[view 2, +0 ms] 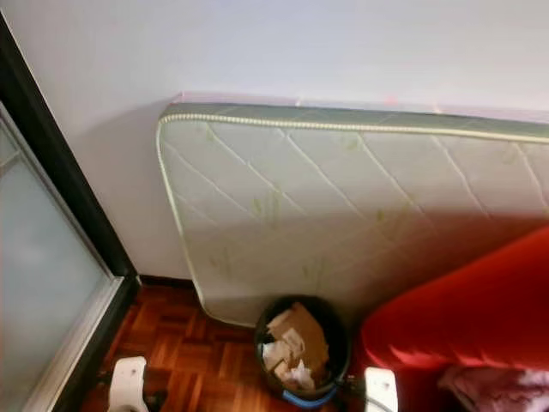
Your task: Clean up the room
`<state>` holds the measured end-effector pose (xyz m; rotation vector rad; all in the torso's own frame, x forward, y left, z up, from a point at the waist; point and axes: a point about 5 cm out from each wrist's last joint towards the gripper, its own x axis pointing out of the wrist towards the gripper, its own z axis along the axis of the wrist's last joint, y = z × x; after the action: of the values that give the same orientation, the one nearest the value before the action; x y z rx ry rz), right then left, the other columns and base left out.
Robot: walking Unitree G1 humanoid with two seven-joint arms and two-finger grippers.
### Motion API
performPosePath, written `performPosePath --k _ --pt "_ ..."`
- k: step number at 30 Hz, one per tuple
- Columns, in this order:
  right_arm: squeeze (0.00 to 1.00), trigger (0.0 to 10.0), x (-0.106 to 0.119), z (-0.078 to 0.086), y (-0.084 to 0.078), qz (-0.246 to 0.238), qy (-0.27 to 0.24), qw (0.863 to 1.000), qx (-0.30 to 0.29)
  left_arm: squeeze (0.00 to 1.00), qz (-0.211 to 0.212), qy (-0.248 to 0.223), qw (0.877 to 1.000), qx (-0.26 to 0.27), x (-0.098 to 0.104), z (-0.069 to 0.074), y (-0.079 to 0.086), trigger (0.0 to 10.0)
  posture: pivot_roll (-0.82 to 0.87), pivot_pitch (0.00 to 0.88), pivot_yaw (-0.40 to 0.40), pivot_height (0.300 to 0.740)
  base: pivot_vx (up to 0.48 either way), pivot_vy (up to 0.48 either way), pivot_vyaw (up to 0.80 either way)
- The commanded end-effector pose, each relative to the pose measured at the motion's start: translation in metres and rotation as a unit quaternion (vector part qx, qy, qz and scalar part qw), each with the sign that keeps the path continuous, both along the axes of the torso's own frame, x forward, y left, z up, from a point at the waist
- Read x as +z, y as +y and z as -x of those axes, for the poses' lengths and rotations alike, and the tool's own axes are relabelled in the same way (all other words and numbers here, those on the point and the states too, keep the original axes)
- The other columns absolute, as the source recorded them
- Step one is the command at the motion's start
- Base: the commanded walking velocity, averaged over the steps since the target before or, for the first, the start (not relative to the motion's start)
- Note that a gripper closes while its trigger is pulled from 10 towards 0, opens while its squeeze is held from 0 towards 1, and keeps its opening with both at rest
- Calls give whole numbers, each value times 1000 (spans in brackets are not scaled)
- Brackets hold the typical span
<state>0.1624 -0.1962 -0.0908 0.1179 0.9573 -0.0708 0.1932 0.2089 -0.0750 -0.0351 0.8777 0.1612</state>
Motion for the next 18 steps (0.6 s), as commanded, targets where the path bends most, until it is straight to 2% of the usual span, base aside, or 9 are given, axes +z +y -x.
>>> performPosePath --k 1,4,18 --pt "0 10000 0 2 -4 6 6 1000 4 0 5 16 1000 -5 -4 5 -4 10000 -53 0 -18 719 -270 0 0" --pt "0 10000 0 2 -3 5 6 1000 4 0 6 13 1000 -5 -3 4 -5 10000 -54 0 -17 719 -252 0 0" --pt "0 10000 1 -1 -2 -1 3 1000 2 0 1 10 1000 -4 -1 -1 -3 10000 -53 0 -11 719 0 0 0"
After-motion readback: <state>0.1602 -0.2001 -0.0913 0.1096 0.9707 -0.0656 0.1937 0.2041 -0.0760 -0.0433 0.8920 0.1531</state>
